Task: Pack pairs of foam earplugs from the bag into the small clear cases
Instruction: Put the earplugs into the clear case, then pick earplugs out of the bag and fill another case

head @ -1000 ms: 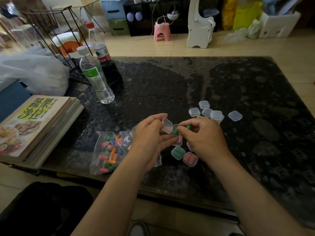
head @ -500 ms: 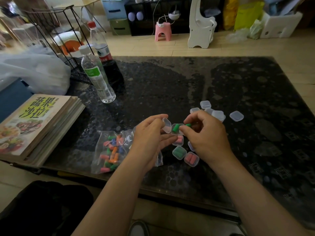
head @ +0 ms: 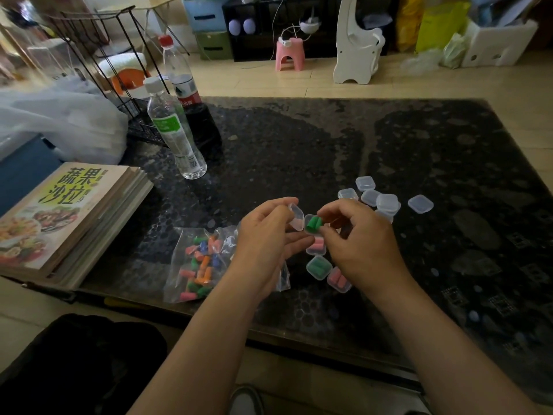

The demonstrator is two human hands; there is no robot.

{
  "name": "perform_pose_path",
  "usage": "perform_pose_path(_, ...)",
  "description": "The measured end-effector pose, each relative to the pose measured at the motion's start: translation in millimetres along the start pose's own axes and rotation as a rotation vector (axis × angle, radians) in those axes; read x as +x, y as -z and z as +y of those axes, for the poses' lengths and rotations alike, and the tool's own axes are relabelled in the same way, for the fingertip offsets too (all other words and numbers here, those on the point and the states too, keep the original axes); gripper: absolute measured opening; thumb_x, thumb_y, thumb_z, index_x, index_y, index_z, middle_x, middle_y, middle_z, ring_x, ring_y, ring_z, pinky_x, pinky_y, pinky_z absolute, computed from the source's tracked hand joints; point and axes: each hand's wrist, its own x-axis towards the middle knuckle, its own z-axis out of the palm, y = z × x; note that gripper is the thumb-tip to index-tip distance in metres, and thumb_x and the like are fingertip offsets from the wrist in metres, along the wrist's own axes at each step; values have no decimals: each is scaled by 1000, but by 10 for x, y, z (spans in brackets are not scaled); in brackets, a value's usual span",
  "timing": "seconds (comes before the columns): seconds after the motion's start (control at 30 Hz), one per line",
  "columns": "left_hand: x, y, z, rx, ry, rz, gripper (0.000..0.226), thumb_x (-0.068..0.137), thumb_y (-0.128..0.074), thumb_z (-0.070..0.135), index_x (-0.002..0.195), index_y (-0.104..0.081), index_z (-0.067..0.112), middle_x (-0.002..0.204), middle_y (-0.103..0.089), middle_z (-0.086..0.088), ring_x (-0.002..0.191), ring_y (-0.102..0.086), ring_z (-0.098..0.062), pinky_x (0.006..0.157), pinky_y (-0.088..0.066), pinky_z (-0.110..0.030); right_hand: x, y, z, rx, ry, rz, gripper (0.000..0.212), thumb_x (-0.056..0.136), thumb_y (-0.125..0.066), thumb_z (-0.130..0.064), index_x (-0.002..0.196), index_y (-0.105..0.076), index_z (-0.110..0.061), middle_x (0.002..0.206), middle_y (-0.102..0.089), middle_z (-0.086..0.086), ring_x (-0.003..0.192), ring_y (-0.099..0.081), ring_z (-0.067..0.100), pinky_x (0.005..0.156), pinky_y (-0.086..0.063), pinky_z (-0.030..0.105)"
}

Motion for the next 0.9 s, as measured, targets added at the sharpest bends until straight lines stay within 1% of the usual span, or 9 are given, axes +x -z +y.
perform_pose_path(0.13, -8, 10, 23, -32, -1, -29, 28, 103, -43, 2, 117, -65, 9, 99, -73, -22, 87, -78, -34, 79, -64, -42, 3, 35, -9, 153, -104, 14, 27, 90, -69, -6, 98, -61, -31, 92, -64, -13, 91, -60, -13, 69, -48, 2)
perform_pose_path(0.2, -6, 7, 17, -22, -10, -36, 25, 103, -46, 3, 117, -66, 9, 99, -74, -21, 87, -77, -35, 80, -64, -43, -4, 43, -25, 187, -121, 43, 27, 90, -67, -4, 97, -61, -30, 91, -65, -11, 88, -63, -9, 68, -51, 5)
perform_pose_path(0.33, 2, 7, -13, 54, -16, -46, 24, 98, -59, 1, 118, -65, 11, 113, -71, -20, 94, -77, -29, 83, -64, -41, 16, 38, -36, 227, -223, 84, 20, 94, -61, -7, 102, -63, -25, 95, -66, -7, 88, -66, 6, 69, -55, 19)
perform_pose_path(0.43, 25, 52, -82, 264, -99, -59, 45, 87, -76, 3, 128, -62, 16, 110, -72, -11, 94, -76, -22, 84, -63, -38, 54, 44, -69, 503, -455, -26, 15, 101, -54, -14, 104, -66, -23, 95, -74, 5, 84, -76, 20, 72, -64, 38)
perform_pose_path(0.47, 27, 60, -104, 368, -143, -69, 51, 84, -80, 3, 129, -61, 18, 108, -72, -6, 93, -76, -18, 82, -63, -34, 65, 57, -87, 572, -505, -70, 14, 102, -54, -17, 103, -68, -22, 93, -77, 7, 82, -77, 22, 73, -64, 40)
perform_pose_path(0.57, 31, 55, -142, 481, -231, -114, 53, 81, -83, 1, 125, -61, 20, 103, -70, 2, 91, -74, -11, 75, -61, -25, 69, 83, -87, 596, -501, -158, 9, 96, -68, -24, 102, -71, -18, 94, -78, 4, 81, -77, 17, 68, -62, 32)
perform_pose_path(0.67, 54, 45, -172, 524, -282, -131, 50, 81, -81, -3, 119, -61, 23, 104, -70, 2, 92, -74, -9, 78, -62, -25, 54, 94, -65, 567, -477, -160, 18, 87, -77, -22, 103, -71, -17, 91, -78, 2, 79, -77, 13, 65, -60, 25)
perform_pose_path(0.77, 53, 47, -187, 568, -309, -135, 49, 82, -80, -2, 117, -61, 27, 106, -69, 5, 94, -73, -5, 80, -63, -27, 65, 101, -62, 537, -475, -149, 16, 87, -77, -21, 101, -70, -18, 88, -78, 2, 76, -77, 13, 66, -61, 27)
perform_pose_path(0.9, 68, 59, -201, 638, -344, -82, 52, 85, -76, -1, 127, -61, 24, 115, -64, 10, 101, -68, -4, 77, -57, -14, 66, 50, 1, 416, -504, -94, 12, 92, -72, -25, 102, -68, -22, 89, -76, 0, 74, -76, 11, 72, -64, 35)
